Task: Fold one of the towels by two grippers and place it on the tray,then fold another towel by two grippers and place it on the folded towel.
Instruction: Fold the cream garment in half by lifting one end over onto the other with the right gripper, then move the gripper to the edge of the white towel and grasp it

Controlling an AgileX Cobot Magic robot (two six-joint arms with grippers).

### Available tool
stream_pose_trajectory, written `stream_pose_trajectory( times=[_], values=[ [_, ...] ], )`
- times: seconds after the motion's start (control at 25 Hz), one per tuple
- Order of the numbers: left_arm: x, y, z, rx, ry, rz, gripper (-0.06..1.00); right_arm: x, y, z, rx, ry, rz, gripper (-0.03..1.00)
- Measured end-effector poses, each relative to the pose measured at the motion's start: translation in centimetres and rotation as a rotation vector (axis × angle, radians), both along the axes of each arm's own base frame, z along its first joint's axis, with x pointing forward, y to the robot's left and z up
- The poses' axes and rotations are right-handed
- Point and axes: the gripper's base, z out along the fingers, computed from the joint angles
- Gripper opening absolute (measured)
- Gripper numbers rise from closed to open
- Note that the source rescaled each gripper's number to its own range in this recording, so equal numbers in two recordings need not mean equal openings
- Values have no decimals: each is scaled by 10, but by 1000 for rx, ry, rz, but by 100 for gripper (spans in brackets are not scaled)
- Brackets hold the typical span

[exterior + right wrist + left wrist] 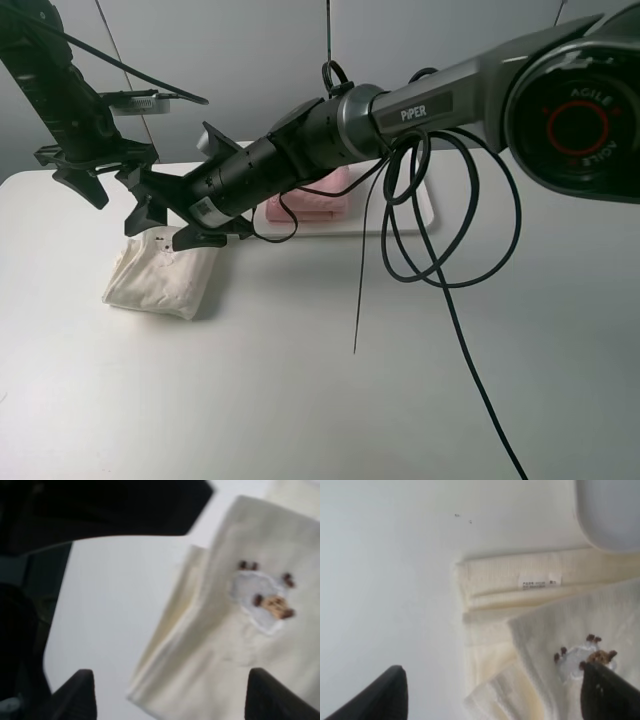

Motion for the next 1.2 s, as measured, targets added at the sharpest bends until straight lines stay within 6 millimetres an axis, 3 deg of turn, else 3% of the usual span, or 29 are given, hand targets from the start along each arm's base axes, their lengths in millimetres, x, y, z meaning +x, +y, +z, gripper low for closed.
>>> stream_pose_trajectory(
  times=[0.08, 0.24, 0.36, 0.56, 1.0, 1.2],
  values=[
    [0, 0, 0, -4, 0, 0, 90, 4, -9, -5, -71, 23, -17, 69],
    [0, -2, 0, -24, 0, -6, 90, 6, -16, -12, -176, 20, -39, 82],
    [0, -3, 0, -31, 2, -5, 90, 9, -18, -15, -206, 15, -73, 84],
    [0, -3, 0, -37, 2, -4, 90, 9, -19, -39, -245, 53, -86, 84],
    [1, -4, 0, -41, -9, -4, 90, 12, -12, -45, -208, 82, -121, 79],
    [1, -4, 0, -41, -9, -4, 90, 5, -3, -46, -209, 54, -124, 71]
  ],
)
